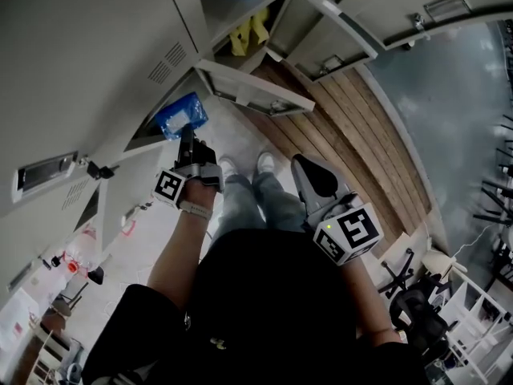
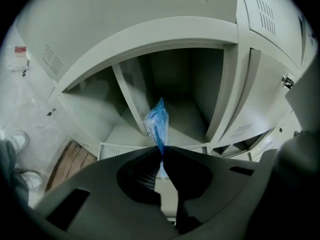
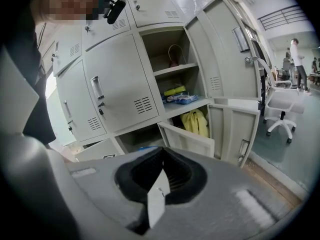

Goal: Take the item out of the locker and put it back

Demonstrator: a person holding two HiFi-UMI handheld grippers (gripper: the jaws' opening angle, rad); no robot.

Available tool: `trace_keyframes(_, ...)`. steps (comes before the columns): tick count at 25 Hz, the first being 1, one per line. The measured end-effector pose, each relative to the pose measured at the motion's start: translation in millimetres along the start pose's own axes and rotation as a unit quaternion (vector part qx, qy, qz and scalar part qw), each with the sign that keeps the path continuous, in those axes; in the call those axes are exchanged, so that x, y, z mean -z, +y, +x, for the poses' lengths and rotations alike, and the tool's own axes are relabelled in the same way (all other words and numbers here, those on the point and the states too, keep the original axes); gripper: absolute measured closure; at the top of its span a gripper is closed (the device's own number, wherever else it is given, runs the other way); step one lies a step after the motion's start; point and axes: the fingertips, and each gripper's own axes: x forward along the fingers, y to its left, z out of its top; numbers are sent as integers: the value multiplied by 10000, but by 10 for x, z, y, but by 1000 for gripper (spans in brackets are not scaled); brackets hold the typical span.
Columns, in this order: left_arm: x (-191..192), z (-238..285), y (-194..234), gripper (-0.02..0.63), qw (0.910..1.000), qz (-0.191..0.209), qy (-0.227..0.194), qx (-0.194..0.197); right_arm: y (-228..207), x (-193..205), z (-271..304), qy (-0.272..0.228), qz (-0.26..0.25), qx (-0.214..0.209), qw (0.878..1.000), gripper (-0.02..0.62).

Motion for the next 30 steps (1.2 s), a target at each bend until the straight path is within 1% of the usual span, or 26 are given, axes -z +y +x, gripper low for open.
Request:
trace_keyframes(7,143,-152,-376,574,9991,-6,399,135,64,-94,93,-72,-49,-180,9998,598)
trace_keyframes(10,238,-228,-547,574,9975,-67,685,130,87,-139,122,-105,-85,-257,9996,598)
trace_keyframes(14,415,-322,-809,574,9931,-126,1153,199,87,-192,153,-165,-49,-338,9993,598)
trace_keyframes(21,652,-514,-1274,574,9810,101,1917,293,167,-279,170,-252,-140,-541,9981,598)
trace_keyframes(26,824,-625,-1674,574,9671,241,2482,501,246,-409,121,-342,-303,-706,9965,598)
trace_keyframes(30,871,-710,-1951,574,9588,266,2755,639,318,-508,79,-437,-447,-825,9946,598)
